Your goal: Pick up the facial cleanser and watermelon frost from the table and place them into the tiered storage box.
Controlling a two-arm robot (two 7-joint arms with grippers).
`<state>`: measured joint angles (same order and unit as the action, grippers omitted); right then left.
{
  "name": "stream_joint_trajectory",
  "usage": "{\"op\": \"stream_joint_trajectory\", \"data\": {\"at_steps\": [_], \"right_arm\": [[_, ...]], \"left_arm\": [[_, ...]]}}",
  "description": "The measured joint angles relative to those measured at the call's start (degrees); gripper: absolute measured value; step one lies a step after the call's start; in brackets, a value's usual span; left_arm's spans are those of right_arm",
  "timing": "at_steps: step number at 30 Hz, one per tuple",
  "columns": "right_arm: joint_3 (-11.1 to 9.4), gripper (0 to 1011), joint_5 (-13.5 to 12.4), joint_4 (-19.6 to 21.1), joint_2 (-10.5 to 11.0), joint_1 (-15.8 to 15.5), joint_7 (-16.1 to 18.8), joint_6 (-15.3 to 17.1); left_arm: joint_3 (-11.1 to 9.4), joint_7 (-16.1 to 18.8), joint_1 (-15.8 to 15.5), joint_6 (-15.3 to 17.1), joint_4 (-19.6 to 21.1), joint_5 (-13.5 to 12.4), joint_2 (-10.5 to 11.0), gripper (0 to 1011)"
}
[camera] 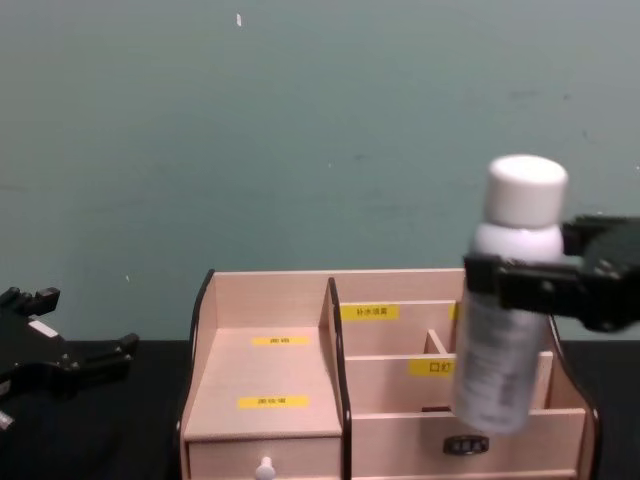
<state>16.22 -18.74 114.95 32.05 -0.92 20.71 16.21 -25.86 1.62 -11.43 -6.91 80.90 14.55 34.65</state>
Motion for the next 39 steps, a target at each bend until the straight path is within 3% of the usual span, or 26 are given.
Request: {"op": "stream_joint_trajectory", "data": {"at_steps": [8,19,39], "right_arm": [[2.7,613,1.1,-4.8,-3.3,5.9,-0.7,0.0],[5.0,613,3.1,-11.5,-7.0,12.1,-1.5,-0.2],[7.4,613,6.5,-20.6,-12.2,19.7,-2.1,1.9]], "left_arm": [[0.0,0.0,0.0,0.0,0.0,0.0,0.0,1001],[0.0,0.0,0.0,0.0,0.0,0.0,0.0,1001],[0.0,0.0,0.0,0.0,0.0,0.0,0.0,1001]]}}
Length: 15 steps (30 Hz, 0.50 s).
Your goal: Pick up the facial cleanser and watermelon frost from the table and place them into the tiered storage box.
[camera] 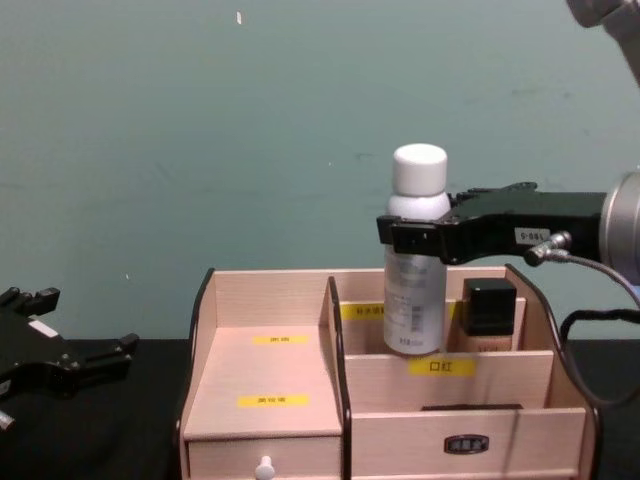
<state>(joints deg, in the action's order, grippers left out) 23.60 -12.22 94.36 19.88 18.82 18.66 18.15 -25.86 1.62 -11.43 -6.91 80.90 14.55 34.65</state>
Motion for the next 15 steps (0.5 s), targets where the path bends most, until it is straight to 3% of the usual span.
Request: {"op": "stream_joint_trajectory", "data": {"at_steps": [15], "right_arm": [[0.4,613,1.9,-5.4,-2.8,2.7,0.3,-1.5]], "left_arm": [[0.0,0.0,0.0,0.0,0.0,0.0,0.0,1001]]}}
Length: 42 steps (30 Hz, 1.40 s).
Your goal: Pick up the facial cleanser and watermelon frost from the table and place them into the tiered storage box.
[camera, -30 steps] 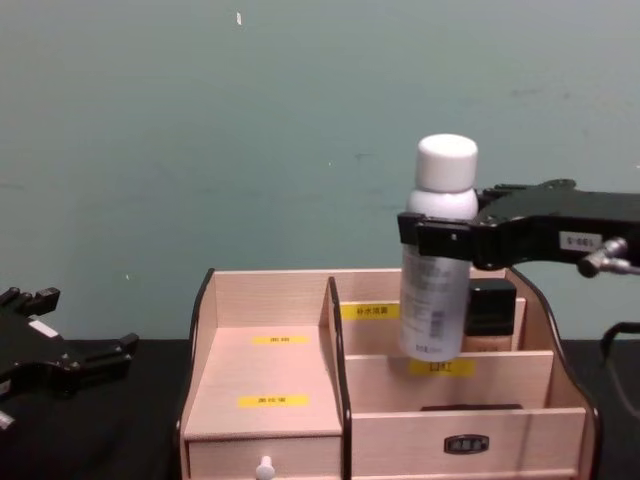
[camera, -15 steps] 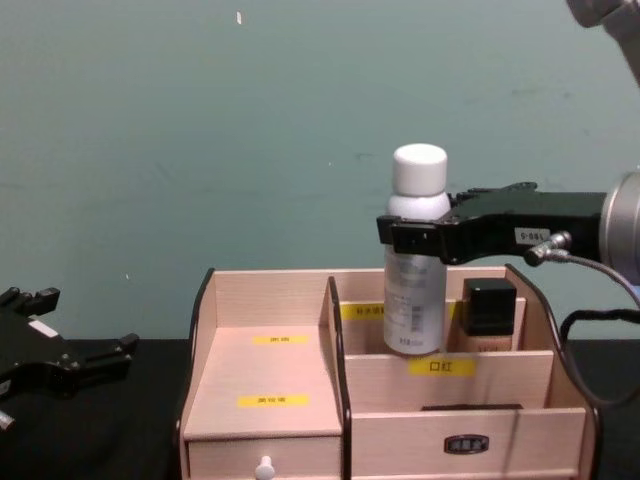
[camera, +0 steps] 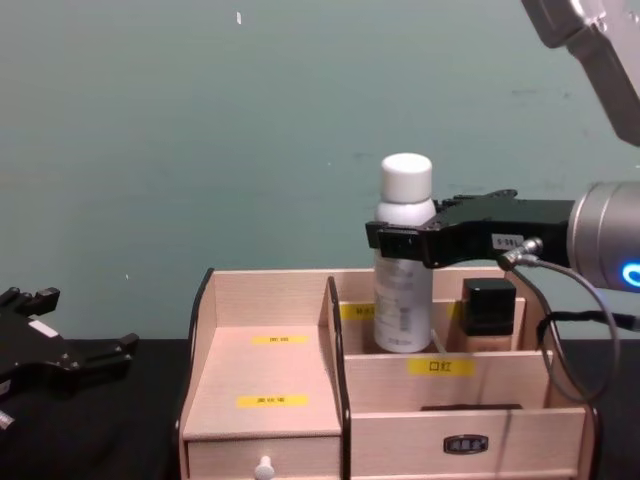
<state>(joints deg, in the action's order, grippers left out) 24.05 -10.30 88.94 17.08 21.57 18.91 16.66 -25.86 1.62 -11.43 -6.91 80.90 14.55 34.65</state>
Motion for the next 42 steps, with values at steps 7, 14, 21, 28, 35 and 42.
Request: {"op": "stream_joint_trajectory", "data": {"at_steps": [7,14,21,28,35,42], "right_arm": [[0.1,613,0.4,-1.6,-0.9,0.6,0.3,-0.6],[0.1,613,0.6,-2.6,-1.2,0.7,0.6,-0.7],[0.0,613,0.6,-3.4,-1.4,0.4,0.8,-0.5],[0.1,613,0.6,-4.1,-1.5,0.1,1.0,0.1],[0.4,613,0.9,-4.7,-1.4,0.0,1.3,0.6],[0.7,613,1.2,-5.1,-1.4,0.1,1.4,1.1]], "left_arm": [[0.0,0.0,0.0,0.0,0.0,0.0,0.0,1001],[0.0,0.0,0.0,0.0,0.0,0.0,0.0,1001],[0.0,0.0,0.0,0.0,0.0,0.0,0.0,1001],[0.0,0.0,0.0,0.0,0.0,0.0,0.0,1001],[0.0,0.0,0.0,0.0,0.0,0.0,0.0,1001],[0.0,0.0,0.0,0.0,0.0,0.0,0.0,1001]]}}
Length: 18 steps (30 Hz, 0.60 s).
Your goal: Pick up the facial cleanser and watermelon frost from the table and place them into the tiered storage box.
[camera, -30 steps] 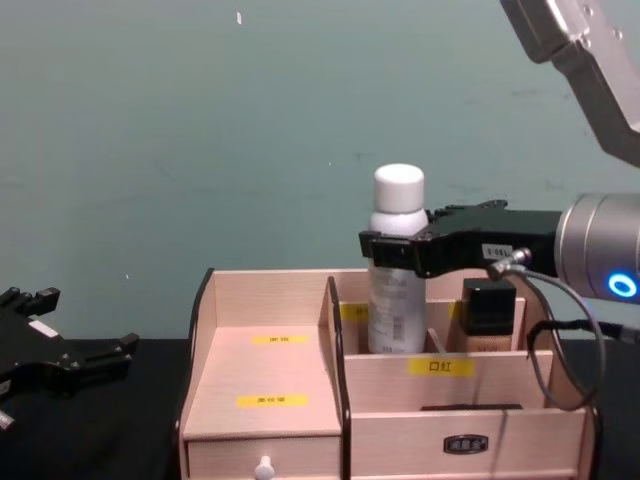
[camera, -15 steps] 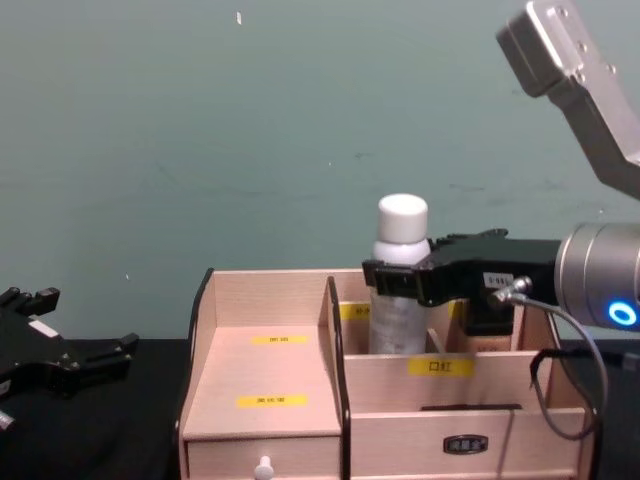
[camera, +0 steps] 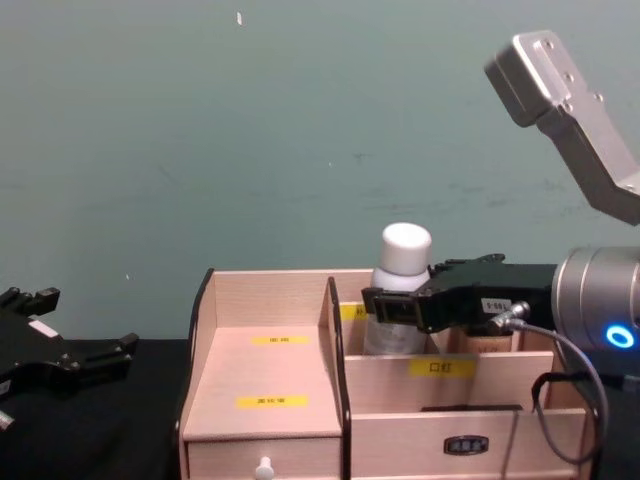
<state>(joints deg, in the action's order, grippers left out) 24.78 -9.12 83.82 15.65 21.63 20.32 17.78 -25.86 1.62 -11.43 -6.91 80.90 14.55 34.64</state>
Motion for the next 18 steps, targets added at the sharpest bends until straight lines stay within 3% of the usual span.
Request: {"op": "stream_joint_trajectory", "data": {"at_steps": [10,18], "right_arm": [[0.0,625,0.0,0.1,0.0,0.0,0.1,0.0],[0.0,857,0.0,0.1,0.1,0.0,0.1,0.0]], "left_arm": [[0.0,0.0,0.0,0.0,0.0,0.0,0.0,1001],[0.0,0.0,0.0,0.0,0.0,0.0,0.0,1001]]}}
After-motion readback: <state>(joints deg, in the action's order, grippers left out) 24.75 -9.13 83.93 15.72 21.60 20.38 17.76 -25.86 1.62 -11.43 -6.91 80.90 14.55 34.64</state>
